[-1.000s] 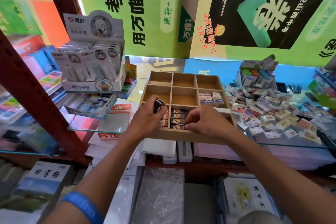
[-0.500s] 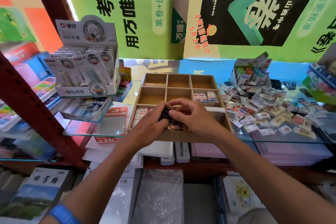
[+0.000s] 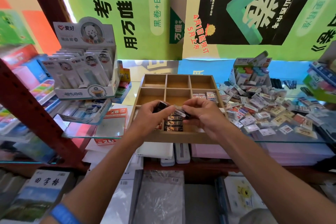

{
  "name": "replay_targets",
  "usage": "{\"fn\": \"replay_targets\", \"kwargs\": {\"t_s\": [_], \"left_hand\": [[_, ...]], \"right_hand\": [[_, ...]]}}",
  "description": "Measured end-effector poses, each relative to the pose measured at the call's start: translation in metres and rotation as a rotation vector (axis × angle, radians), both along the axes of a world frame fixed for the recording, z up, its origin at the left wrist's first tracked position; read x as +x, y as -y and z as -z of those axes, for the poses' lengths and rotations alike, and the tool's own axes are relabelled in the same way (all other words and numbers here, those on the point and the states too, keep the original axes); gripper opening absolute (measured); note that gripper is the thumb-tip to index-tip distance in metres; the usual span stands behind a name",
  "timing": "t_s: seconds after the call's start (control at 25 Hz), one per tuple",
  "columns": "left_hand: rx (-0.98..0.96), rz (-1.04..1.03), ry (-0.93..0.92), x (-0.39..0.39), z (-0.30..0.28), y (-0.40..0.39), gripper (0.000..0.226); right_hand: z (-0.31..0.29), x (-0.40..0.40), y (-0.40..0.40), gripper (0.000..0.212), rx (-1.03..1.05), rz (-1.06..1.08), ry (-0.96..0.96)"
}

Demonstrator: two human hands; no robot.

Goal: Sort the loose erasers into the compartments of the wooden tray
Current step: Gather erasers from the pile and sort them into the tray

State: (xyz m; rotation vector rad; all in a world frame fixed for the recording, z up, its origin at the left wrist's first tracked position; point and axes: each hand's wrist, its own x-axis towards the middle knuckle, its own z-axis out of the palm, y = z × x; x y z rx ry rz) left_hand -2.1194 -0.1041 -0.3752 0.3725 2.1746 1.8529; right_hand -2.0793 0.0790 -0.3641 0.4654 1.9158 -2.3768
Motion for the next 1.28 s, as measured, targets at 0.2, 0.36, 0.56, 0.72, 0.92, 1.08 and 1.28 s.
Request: {"fn": "replay_targets", "kwargs": {"t_s": [0.2, 0.36, 0.56, 0.72, 0.92, 1.08, 1.28], "left_hand": [[-0.02, -0.046, -0.025, 0.0, -0.006, -0.007, 0.017], [-0.092, -0.137, 0.008, -0.006, -0.003, -0.005, 0.03], [-0.064, -0.159, 0.071, -0.004, 0.002, -0.006, 0.028], [0.076, -0.197, 0.141, -0.008, 0.004, -0.001, 0.021], [0.088, -0.121, 0.127, -0.006, 0.006, 0.001, 0.031], [-0.039, -0.065, 0.026, -0.008, 0.011, 0.005, 0.032], [-0.131, -0.073, -0.187, -0.004, 0.018, 0.004, 0.036]], "right_hand": [[-0.007, 0.001, 0.006, 0.017, -0.235, -0.001, 0.036], [-0.008, 0.001, -0.002, 0.019, -0.087, -0.083, -0.1], [0.006, -0.009, 0.005, 0.019, 0.796, -0.134, -0.254], [0.018, -0.021, 0.004, 0.022, 1.22, -0.122, -0.262], [0.032, -0.021, 0.006, 0.033, 1.519, -0.137, -0.425], [0.031, -0.029, 0.008, 0.025, 1.547, -0.159, -0.446], [0.021, -0.022, 0.017, 0.024, 0.949, -0.005, -0.35]]}}
